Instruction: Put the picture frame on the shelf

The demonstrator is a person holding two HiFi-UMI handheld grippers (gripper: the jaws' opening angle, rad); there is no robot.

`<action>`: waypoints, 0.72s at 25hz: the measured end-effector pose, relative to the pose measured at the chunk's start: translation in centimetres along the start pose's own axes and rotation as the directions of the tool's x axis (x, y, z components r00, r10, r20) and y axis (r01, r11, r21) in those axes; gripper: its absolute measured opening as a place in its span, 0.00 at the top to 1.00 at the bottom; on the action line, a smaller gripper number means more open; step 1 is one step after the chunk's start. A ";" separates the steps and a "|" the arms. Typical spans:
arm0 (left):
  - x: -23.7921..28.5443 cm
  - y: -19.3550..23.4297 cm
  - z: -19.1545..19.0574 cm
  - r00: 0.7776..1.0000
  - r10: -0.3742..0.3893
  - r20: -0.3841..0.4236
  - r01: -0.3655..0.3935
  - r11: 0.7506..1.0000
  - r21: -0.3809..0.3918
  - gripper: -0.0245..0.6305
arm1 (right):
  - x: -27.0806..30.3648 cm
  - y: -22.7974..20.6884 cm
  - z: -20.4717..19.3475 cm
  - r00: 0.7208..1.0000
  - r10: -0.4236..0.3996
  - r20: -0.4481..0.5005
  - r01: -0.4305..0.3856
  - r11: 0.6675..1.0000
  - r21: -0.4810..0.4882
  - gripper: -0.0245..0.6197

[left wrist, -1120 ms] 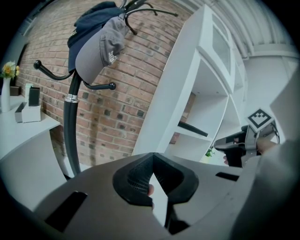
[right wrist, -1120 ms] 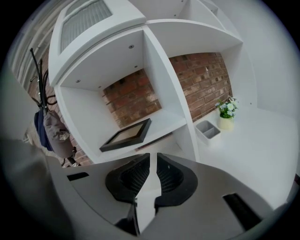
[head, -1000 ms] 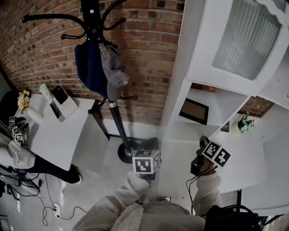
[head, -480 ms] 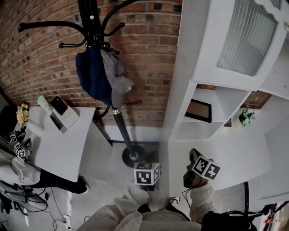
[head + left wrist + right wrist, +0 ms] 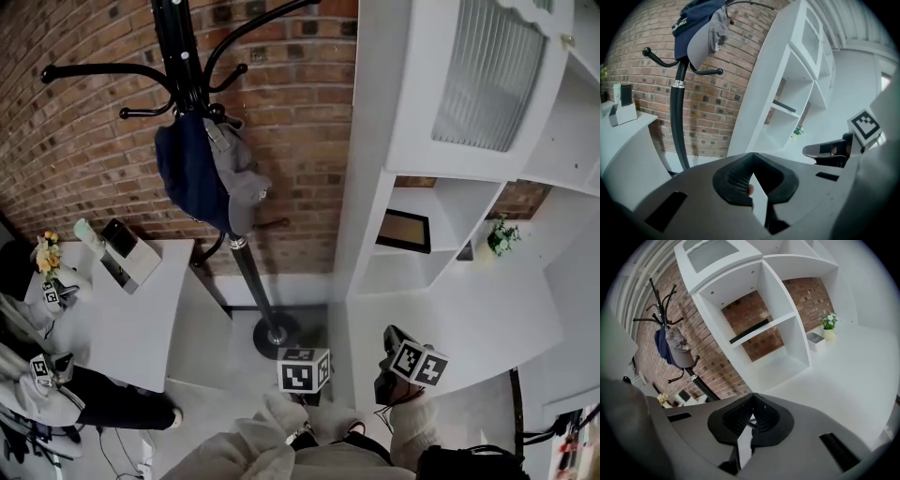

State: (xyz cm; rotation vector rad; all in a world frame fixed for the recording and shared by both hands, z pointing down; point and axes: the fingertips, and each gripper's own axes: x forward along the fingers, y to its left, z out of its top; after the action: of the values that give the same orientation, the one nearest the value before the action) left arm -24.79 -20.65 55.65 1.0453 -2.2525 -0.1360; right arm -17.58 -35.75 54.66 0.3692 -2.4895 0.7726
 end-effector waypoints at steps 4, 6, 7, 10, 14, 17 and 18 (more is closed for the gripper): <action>-0.3 -2.3 -0.5 1.000 -0.005 0.003 0.005 1.000 -0.021 0.95 | -0.9 -0.8 0.5 1.000 0.015 -0.009 -0.015 0.998 -0.054 0.92; -0.2 -3.5 -0.5 1.000 -0.009 0.012 0.010 1.000 -0.015 0.95 | -1.0 -1.2 0.7 1.000 0.016 -0.017 -0.017 0.996 -0.082 0.93; -0.1 -3.9 -0.5 1.000 -0.004 0.014 0.005 1.000 -0.010 0.95 | -1.0 -1.3 0.8 1.000 0.020 -0.020 -0.022 0.996 -0.088 0.93; -0.2 -4.3 -0.7 1.000 0.019 0.009 -0.020 1.000 0.012 0.95 | -1.1 -1.3 0.8 0.999 0.038 -0.029 -0.040 0.995 -0.092 0.93; -0.5 -4.4 -1.3 0.999 0.042 0.007 -0.042 0.999 -0.003 0.95 | -1.3 -0.9 0.3 0.997 0.062 -0.041 -0.066 0.992 -0.108 0.93; -0.6 -5.2 -1.2 0.999 0.038 0.017 -0.038 0.999 0.007 0.95 | -1.6 -1.4 0.1 0.997 0.051 -0.053 -0.057 0.990 -0.131 0.93; -0.7 -5.4 -1.1 0.999 0.038 0.022 -0.038 0.999 0.011 0.95 | -1.6 -1.6 0.1 0.997 0.042 -0.060 -0.051 0.989 -0.141 0.93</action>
State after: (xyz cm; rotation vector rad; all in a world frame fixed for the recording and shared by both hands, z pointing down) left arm -20.34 -23.64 54.33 1.0112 -2.2934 -0.1192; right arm -15.65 -36.93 54.44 0.2356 -2.4894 0.6096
